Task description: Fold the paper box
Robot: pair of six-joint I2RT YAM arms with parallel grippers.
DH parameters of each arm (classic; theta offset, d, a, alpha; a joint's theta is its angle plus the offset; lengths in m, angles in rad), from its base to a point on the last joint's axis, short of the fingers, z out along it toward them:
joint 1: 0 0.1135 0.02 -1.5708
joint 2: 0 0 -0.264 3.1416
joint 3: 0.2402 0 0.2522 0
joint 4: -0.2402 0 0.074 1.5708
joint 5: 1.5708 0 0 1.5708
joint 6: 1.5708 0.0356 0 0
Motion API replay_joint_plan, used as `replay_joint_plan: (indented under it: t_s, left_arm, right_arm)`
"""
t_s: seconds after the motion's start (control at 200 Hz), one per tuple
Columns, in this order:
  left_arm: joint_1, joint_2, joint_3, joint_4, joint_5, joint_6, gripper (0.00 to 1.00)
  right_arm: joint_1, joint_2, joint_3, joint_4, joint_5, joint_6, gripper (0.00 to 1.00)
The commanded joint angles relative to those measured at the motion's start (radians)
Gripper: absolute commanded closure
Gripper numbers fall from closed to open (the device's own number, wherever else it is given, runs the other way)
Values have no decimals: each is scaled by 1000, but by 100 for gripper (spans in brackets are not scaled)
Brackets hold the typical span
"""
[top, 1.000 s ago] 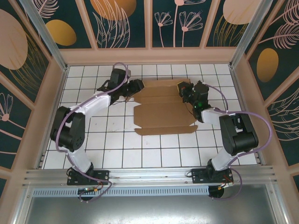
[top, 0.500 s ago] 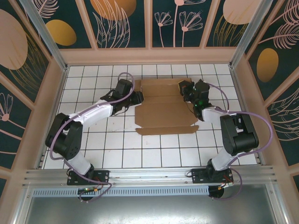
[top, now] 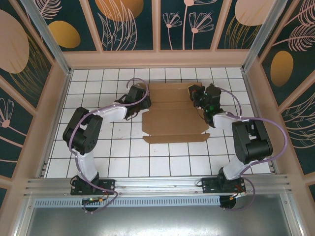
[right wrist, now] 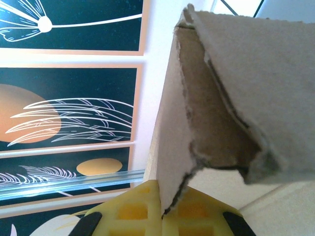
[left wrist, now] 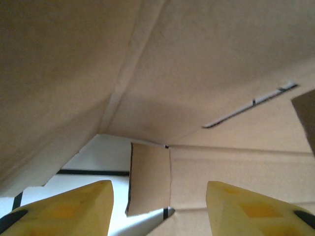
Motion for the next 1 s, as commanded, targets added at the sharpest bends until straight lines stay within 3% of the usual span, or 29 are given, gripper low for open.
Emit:
replay_joint_plan:
  t_s: [0.0, 0.255, 0.991]
  left_arm:
    - [9, 51, 25, 5, 3, -4, 47]
    - [18, 119, 56, 9, 75, -30, 52]
    - [17, 85, 24, 160, 235, -5, 54]
  right_arm:
    - [-5, 3, 20, 14, -6, -24, 100]
    - [-1, -4, 15, 10, -4, -20, 100]
    - [24, 16, 23, 19, -14, -26, 100]
